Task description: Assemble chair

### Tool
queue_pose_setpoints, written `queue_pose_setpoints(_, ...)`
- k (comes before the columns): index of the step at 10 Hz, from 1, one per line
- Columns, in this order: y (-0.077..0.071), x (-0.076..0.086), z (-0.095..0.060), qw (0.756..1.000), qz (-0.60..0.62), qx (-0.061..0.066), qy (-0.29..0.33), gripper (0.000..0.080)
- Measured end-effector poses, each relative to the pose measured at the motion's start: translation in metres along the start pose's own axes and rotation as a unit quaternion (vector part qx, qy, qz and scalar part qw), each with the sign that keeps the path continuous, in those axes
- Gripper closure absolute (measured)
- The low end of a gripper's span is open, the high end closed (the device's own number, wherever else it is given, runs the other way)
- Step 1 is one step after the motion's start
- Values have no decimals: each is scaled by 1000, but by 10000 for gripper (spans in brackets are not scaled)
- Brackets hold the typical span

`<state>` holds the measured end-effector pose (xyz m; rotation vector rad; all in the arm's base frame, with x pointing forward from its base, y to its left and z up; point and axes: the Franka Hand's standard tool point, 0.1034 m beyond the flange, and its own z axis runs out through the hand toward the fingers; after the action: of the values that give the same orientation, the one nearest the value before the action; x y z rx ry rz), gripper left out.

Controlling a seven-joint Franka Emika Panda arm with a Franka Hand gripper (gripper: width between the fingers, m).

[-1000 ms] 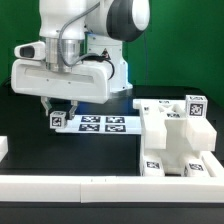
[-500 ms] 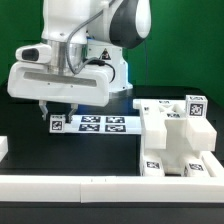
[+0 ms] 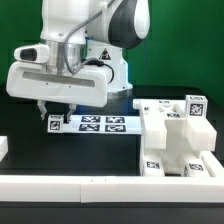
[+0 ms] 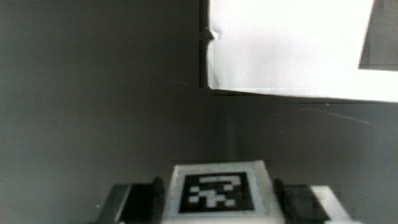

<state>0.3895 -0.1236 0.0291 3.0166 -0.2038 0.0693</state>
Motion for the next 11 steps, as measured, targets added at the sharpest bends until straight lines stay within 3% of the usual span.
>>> queue_pose_setpoints(2, -13, 4, -2, 974, 222, 31, -23, 514)
queue_pose_setpoints(5, -10, 4, -1, 958, 284, 25, -20, 514)
queue_pose_setpoints(6, -10, 3, 0, 941, 336, 25, -21, 514)
queue_pose_setpoints(8, -1, 6, 3, 852, 523, 24, -2, 514)
queue_pose_setpoints(10, -9, 13, -7, 757, 652, 43, 16, 514)
queue_pose_setpoints(11, -16, 11, -6, 727, 686, 43, 18, 514)
